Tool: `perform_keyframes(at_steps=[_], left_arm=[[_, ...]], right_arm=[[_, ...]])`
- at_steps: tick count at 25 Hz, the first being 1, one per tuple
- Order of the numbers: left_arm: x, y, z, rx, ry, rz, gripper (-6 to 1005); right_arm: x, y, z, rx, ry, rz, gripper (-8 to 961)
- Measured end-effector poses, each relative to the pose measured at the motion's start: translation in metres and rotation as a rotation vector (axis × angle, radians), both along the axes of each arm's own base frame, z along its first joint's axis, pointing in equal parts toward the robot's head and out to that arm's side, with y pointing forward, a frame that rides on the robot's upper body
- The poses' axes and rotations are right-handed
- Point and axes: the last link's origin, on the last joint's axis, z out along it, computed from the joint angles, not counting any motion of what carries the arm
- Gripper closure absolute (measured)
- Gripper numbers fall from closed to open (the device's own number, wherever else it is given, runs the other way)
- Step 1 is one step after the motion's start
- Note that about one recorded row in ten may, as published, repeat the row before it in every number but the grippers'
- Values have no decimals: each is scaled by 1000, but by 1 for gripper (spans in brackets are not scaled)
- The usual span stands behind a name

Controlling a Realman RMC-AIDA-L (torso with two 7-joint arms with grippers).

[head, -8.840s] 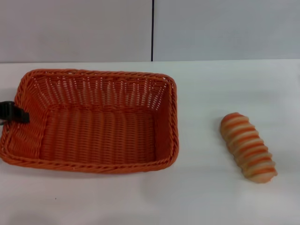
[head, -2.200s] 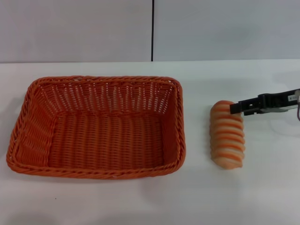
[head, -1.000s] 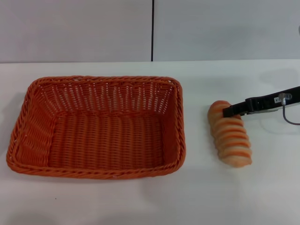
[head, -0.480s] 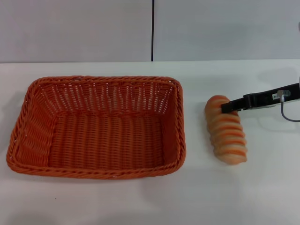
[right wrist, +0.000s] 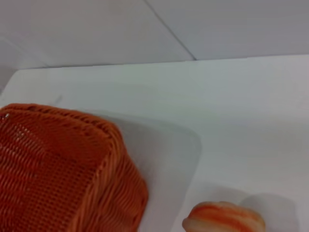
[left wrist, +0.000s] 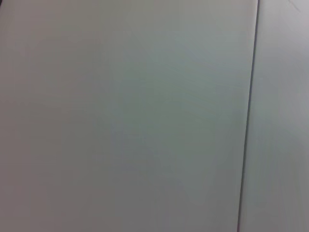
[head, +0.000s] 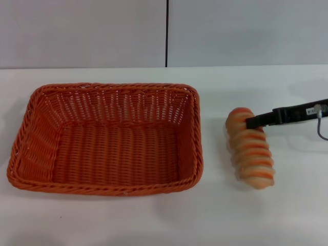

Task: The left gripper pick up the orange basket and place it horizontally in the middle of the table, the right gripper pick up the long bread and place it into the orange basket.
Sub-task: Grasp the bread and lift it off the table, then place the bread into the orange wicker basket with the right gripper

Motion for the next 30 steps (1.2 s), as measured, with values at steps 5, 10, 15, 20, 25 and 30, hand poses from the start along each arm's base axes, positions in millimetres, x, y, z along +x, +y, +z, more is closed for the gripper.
perform_keyframes(at_steps=[5,10,15,20,25,30], left_arm=[[-1,1,-1,0,-1,8,177],[-1,1,-1,1,0,11,178],[-2,-1,-1,1,-1,15,178],[-5,-4,-2,-2,-4,25,178],[-6,-6,-2,-2,-4,30,178],[-7,-9,-2,-1,-3,34,178]], right_arm=[[2,-14,13,14,30,9,714],[-4,-30,24,-27,90,39,743],[-13,-36,36,8,88,87,771],[-35,-38,51,-16,165,172,805],[-62,-36,55,-63,246,259,819],[-94,-28,59,-73,352,374,821]])
